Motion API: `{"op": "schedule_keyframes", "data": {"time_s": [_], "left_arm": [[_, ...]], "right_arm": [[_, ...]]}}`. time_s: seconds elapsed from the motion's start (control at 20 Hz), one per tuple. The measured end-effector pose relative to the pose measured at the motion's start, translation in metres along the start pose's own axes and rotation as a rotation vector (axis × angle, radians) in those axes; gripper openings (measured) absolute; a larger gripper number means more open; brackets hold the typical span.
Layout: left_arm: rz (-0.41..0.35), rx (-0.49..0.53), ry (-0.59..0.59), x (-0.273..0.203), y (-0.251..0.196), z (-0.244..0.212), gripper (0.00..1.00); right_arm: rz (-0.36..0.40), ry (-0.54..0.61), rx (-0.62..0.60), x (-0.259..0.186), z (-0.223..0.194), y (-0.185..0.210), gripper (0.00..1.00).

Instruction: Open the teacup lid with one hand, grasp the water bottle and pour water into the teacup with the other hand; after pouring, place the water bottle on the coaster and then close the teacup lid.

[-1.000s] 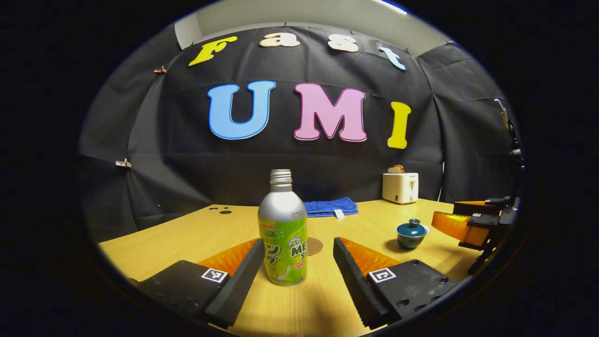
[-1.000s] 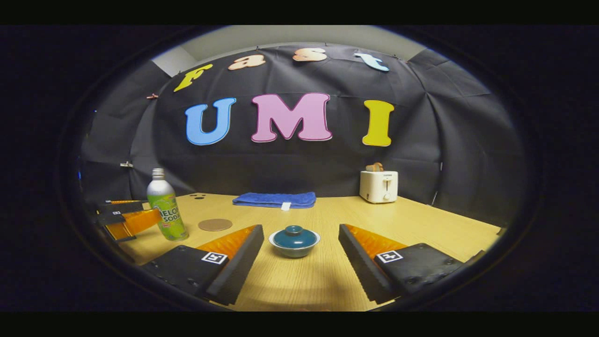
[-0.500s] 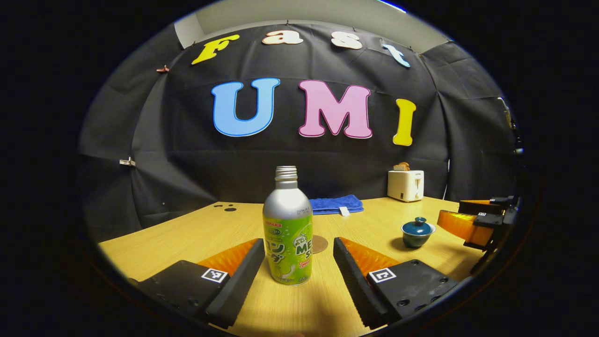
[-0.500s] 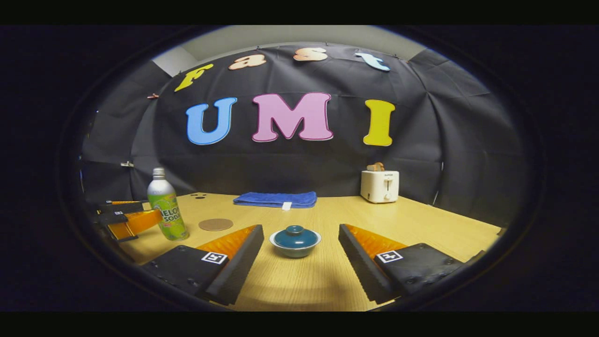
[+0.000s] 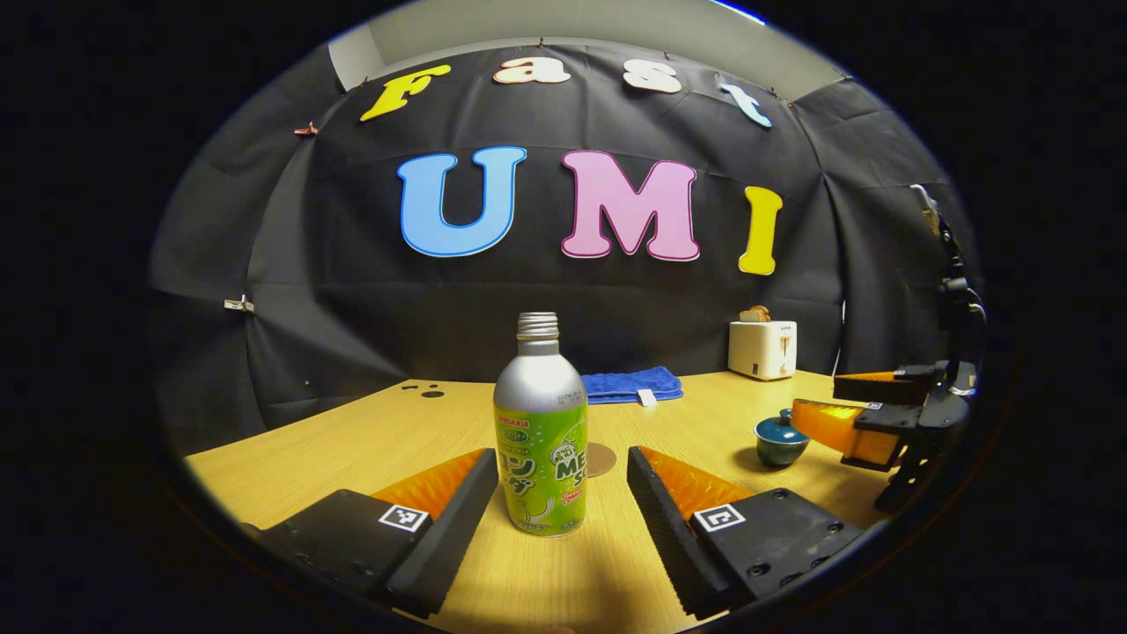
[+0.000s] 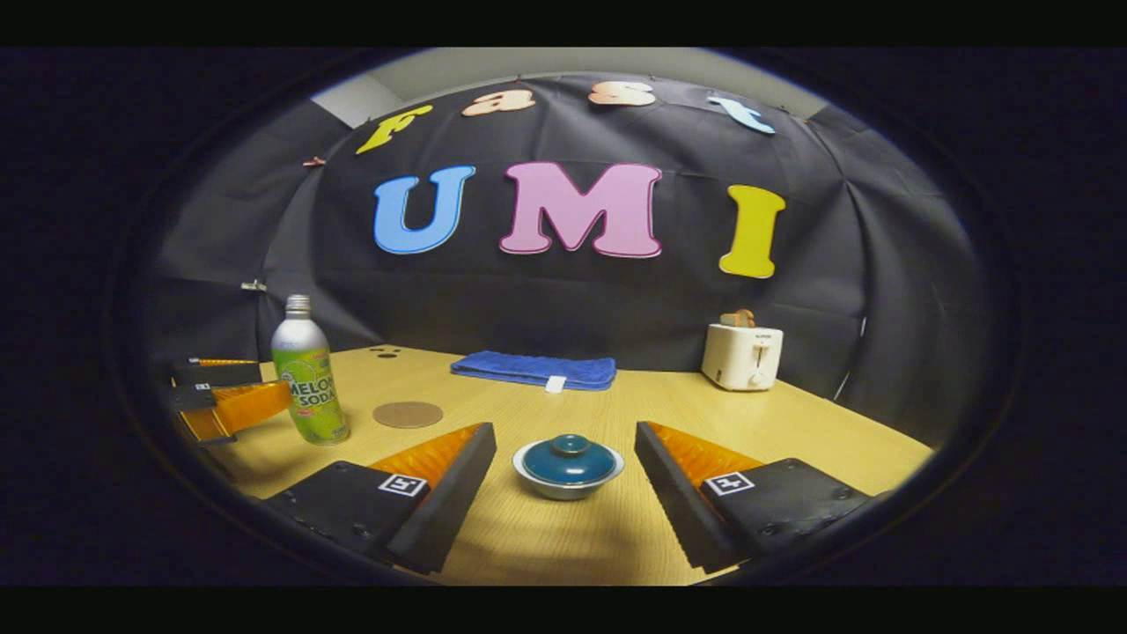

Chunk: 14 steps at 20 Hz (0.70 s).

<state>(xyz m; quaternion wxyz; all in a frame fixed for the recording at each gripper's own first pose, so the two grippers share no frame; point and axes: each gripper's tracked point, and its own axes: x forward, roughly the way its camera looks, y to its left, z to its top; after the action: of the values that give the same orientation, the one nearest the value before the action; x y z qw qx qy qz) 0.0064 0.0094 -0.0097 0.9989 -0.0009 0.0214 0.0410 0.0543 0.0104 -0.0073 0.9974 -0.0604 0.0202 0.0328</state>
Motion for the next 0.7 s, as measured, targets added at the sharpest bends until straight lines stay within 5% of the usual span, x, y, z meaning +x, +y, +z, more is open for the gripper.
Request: {"op": "schedule_keyframes", "data": {"time_s": [0.3,0.7], "left_arm": [[0.001,0.001,-0.016,-0.001,0.0,0.003,0.94],[0.001,0.002,-0.007,0.0,0.0,0.001,0.94]], "right_arm": [[-0.004,0.059,-0.078,0.035,-0.009,-0.008,0.94],[0.016,0.154,-0.028,0.055,-0.03,-0.016,0.63]]}}
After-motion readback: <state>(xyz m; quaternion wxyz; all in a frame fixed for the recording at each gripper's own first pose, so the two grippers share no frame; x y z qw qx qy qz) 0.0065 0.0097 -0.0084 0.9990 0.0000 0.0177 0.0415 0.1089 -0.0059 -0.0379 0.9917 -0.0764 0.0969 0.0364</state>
